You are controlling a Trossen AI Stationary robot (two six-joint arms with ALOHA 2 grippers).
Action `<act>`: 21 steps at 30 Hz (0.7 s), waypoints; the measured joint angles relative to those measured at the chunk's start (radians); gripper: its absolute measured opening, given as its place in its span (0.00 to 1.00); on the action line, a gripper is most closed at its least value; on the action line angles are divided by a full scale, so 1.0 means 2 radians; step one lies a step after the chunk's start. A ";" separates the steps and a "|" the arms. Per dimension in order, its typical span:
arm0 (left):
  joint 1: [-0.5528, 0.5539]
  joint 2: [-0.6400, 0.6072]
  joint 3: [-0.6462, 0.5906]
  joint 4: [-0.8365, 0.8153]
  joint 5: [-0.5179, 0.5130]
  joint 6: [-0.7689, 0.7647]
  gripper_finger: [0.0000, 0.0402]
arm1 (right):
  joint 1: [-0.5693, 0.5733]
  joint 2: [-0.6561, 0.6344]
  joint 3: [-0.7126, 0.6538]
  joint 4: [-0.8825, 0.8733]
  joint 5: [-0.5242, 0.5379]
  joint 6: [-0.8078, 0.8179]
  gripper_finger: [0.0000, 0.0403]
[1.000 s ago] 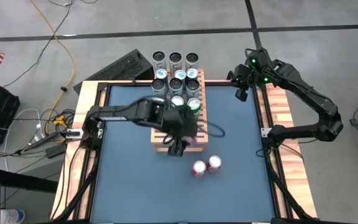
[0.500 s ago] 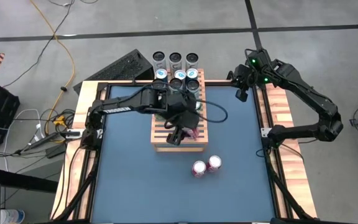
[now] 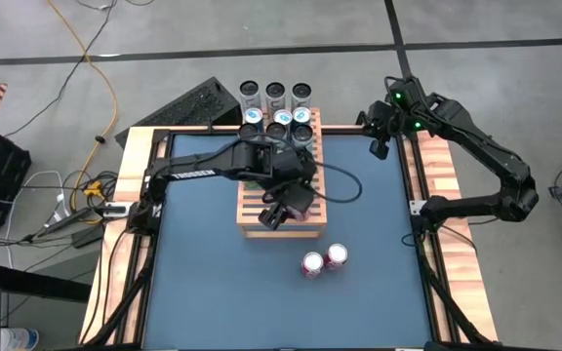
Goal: Place canned beverage on shelf
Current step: Put the top left red soda can on the shelf
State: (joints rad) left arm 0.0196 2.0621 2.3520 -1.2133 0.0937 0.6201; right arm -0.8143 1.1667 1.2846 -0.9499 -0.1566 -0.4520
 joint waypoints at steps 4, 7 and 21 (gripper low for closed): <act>0.004 0.000 0.000 0.002 -0.011 0.000 0.73 | 0.000 0.000 0.000 0.000 0.000 0.009 0.16; 0.005 0.000 0.000 0.001 -0.014 0.009 0.73 | 0.000 0.000 0.000 -0.002 0.000 0.009 0.16; 0.002 0.001 0.000 0.002 -0.025 -0.007 0.79 | 0.000 0.000 0.000 0.000 0.000 0.009 0.16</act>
State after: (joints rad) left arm 0.0245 2.0640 2.3519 -1.2088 0.0429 0.6070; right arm -0.8143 1.1667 1.2846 -0.9498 -0.1566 -0.4347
